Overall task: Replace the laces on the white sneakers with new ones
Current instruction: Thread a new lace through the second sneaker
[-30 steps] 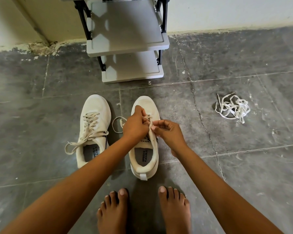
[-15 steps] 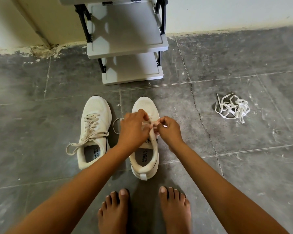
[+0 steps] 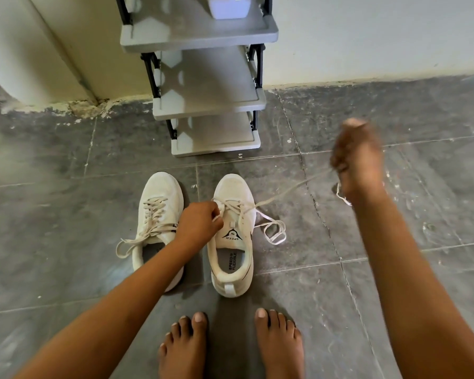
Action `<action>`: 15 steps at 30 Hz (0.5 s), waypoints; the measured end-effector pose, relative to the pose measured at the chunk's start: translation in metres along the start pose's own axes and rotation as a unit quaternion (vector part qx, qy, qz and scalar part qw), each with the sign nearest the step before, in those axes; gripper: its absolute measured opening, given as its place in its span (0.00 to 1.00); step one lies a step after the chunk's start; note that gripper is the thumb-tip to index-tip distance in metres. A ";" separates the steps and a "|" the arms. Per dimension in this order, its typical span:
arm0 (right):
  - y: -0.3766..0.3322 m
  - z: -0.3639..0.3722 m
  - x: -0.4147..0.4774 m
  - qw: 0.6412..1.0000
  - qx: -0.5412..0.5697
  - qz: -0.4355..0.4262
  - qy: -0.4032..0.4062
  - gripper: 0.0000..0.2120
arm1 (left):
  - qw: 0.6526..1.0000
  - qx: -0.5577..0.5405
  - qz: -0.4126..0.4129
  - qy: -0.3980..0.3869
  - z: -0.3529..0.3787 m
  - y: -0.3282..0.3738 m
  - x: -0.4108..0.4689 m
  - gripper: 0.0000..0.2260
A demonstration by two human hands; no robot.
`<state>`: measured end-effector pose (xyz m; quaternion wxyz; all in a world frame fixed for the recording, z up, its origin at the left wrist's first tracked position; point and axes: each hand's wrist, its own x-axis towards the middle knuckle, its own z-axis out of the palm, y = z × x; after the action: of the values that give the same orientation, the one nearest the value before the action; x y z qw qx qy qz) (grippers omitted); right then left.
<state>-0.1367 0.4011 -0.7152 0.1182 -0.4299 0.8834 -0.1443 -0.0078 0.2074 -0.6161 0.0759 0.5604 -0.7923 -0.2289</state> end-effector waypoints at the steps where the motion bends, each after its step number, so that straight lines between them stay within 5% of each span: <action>1: 0.026 0.010 -0.023 0.994 0.065 -0.021 -0.089 0.33 | 1.000 0.004 0.002 -0.004 -0.001 0.000 0.000 0.08; 4: 0.008 -0.012 0.025 0.956 0.130 -0.019 -0.262 0.31 | 1.000 0.012 0.006 -0.009 -0.001 0.000 -0.001 0.08; 6: -0.044 -0.036 0.097 0.985 0.032 -0.112 -0.130 0.18 | 1.000 0.009 0.005 -0.007 -0.001 -0.001 -0.001 0.08; 11: -0.096 -0.061 0.146 0.972 0.082 -0.148 -0.161 0.11 | 1.000 0.004 0.005 -0.008 0.001 0.000 -0.001 0.08; 13: -0.090 -0.065 0.136 0.959 0.154 -0.143 -0.192 0.05 | 1.000 0.003 0.003 -0.009 0.001 0.000 -0.001 0.09; 15: -0.099 -0.095 0.141 0.910 0.356 -0.078 -0.200 0.06 | 1.000 0.009 0.002 -0.008 0.002 -0.001 0.000 0.09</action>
<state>-0.1817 0.2457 -0.6037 0.4259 -0.4466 0.6952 -0.3686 -0.0076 0.2079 -0.6186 0.0647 0.5573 -0.7963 -0.2260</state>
